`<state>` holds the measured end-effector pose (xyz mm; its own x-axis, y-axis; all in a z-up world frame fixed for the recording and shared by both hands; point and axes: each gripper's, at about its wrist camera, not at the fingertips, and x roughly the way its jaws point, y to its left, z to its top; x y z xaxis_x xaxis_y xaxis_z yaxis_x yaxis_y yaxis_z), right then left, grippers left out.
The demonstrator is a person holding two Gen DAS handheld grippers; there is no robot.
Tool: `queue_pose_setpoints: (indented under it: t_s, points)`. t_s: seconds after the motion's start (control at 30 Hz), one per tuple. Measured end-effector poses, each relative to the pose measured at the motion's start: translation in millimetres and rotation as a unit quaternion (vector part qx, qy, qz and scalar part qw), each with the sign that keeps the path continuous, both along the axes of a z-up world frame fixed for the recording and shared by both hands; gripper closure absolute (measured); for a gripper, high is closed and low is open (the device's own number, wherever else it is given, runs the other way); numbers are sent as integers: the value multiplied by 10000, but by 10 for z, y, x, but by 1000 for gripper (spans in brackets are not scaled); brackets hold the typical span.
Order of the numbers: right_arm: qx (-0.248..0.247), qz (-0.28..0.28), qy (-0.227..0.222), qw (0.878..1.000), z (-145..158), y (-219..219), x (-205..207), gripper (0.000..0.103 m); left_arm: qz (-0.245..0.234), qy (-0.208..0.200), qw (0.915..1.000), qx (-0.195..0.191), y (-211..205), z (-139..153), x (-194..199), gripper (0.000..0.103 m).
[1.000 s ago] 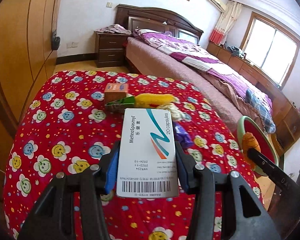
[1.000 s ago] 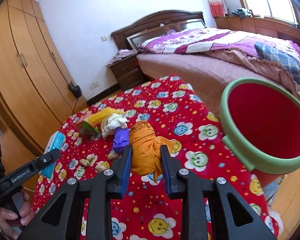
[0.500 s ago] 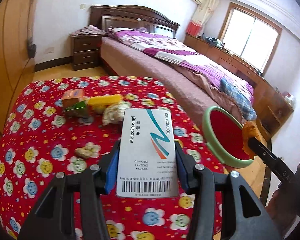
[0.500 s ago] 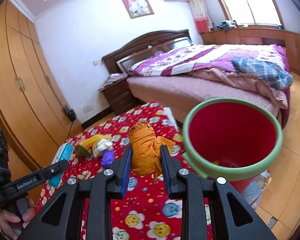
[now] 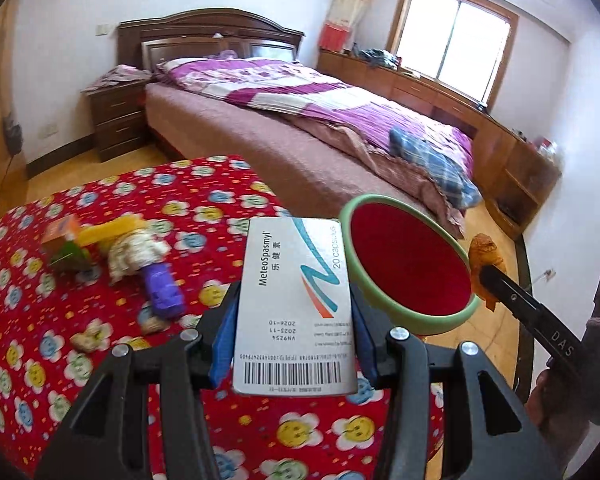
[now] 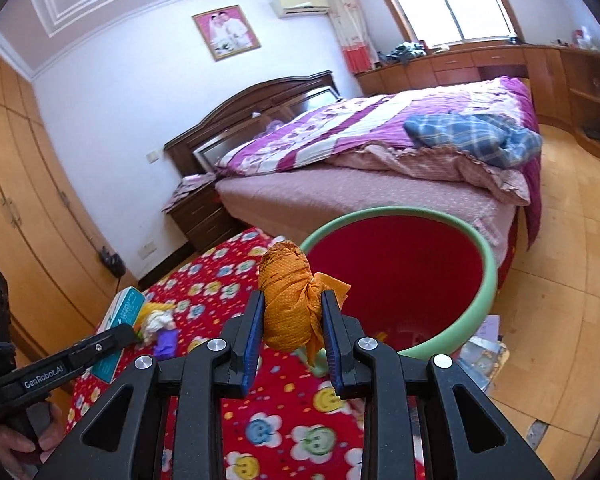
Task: Collect trash
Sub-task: 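Carry the medicine box and orange cloth over the red bucket with both tools, then open both tools to drop the medicine box and cloth into the bucket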
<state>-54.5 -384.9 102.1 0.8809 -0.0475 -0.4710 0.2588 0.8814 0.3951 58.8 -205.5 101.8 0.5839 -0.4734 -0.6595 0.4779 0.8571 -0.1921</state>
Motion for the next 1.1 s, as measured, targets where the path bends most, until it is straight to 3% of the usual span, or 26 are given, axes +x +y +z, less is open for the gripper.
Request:
queue_pose_setpoints:
  t_s: [0.53, 0.83, 1.1]
  points:
    - [315, -537, 352, 9974, -401, -587, 75, 75, -807, 126, 9965, 162, -971, -231, 301, 52]
    - [434, -640, 417, 9961, -517, -751, 149, 74, -972, 117, 9950, 212, -1276, -351, 476, 52]
    - [416, -647, 445, 9960, -549, -801, 193, 65, -1102, 83, 9936, 246, -1397, -437, 586, 51]
